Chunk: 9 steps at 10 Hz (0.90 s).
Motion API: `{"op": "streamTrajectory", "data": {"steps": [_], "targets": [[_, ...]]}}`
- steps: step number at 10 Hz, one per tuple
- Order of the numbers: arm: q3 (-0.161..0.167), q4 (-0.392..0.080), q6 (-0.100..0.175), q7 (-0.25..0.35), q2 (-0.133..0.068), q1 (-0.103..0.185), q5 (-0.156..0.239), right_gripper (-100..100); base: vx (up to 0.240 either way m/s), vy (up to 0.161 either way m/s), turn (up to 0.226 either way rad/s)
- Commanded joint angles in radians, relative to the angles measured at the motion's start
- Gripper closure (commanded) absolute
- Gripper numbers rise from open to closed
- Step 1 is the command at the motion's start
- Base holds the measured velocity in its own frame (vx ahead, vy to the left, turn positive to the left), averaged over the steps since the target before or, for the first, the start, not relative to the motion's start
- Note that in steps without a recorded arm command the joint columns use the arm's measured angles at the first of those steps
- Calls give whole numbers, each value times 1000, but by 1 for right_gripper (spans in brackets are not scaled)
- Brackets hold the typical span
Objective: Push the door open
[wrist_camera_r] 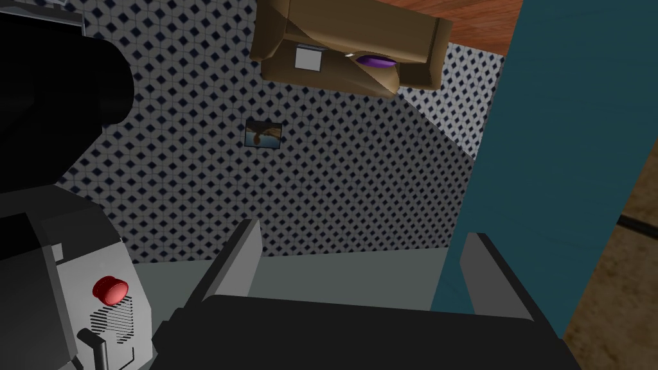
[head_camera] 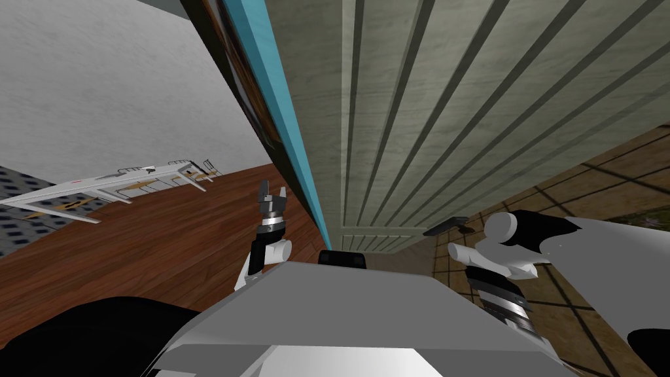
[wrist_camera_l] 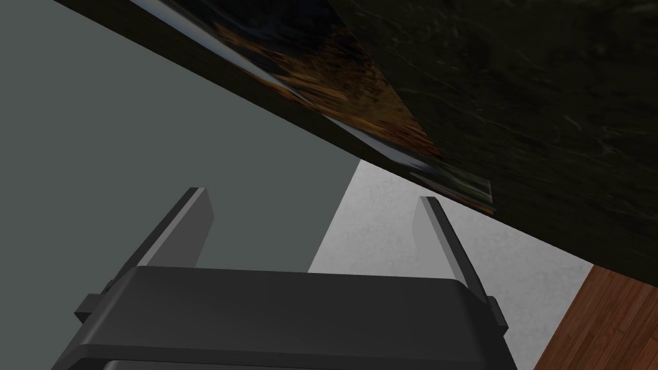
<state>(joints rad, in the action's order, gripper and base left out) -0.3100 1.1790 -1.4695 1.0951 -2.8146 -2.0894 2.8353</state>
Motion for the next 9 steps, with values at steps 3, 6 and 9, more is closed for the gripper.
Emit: {"op": "streamTrajectory", "data": {"steps": [3,6,9], "targets": [[0,0,0,0,0,0,0,-100,1,-2,3],[0,0,0,0,0,0,0,-100,1,-3,9],[2,-4,-5,9,-11,-2,6,-100,15,-45,130]]}}
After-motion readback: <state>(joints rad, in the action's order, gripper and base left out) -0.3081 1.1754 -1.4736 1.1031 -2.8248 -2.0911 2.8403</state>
